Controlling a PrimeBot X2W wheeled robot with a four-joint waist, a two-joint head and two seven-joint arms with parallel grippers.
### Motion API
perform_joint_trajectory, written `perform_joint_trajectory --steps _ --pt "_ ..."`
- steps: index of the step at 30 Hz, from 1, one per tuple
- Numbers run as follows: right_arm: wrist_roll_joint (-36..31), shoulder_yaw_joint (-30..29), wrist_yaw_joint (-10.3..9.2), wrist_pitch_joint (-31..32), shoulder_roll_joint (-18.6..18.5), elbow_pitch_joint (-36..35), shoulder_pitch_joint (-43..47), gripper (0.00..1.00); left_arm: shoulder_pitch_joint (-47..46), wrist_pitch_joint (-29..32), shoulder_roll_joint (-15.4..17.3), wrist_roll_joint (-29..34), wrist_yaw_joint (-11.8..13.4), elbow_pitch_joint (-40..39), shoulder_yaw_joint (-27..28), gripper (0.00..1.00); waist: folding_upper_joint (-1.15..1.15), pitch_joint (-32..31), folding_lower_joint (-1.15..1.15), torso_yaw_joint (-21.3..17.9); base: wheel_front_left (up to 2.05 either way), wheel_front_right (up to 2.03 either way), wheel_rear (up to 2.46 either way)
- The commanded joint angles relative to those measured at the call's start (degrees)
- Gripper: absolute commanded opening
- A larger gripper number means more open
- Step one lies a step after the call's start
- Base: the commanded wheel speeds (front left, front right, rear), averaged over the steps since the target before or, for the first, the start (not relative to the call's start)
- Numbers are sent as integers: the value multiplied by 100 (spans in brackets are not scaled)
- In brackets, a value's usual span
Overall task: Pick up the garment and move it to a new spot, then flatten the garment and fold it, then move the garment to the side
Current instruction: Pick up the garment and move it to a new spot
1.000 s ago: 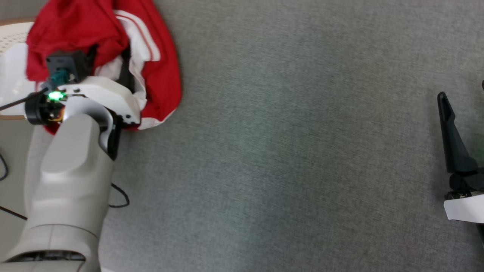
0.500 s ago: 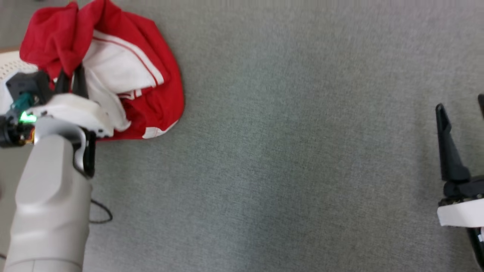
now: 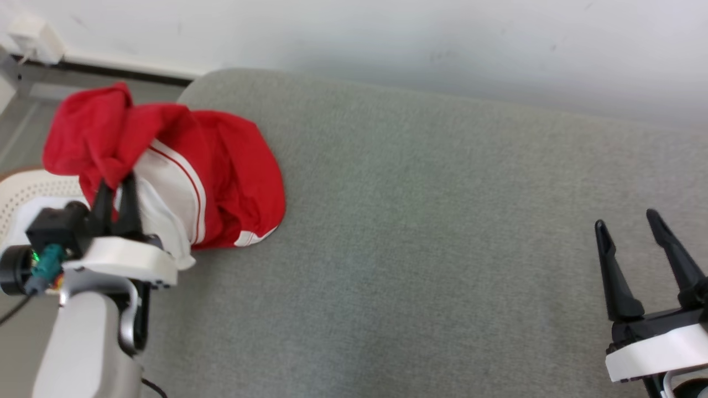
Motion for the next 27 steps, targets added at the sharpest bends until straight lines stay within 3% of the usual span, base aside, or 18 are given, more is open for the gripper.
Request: perform_joint_trajectory --steps 1,10,15,21,27 --pt "15 16 -12 -15 21 8 100 100 187 42 -15 60 14 -229 -36 0 0 -331 1 -189 0 0 0" --pt "79 -13 -12 -48 204 -28 193 100 942 726 -485 100 -185 -1961 -795 0 0 -374 1 -826 0 0 0" --pt "105 -61 -12 -122 310 -47 97 100 600 865 -672 157 -399 -2059 -1321 0 0 -124 1 -1237 0 0 0" --pt "220 -106 -12 -337 450 61 -103 100 -235 1004 -881 208 -683 -1803 -2344 0 0 424 1 -1923 0 0 0" --pt "438 -25 -12 -680 565 358 -346 100 -979 1117 -929 21 -761 -1420 -3450 0 0 1036 1 -2574 0 0 0"
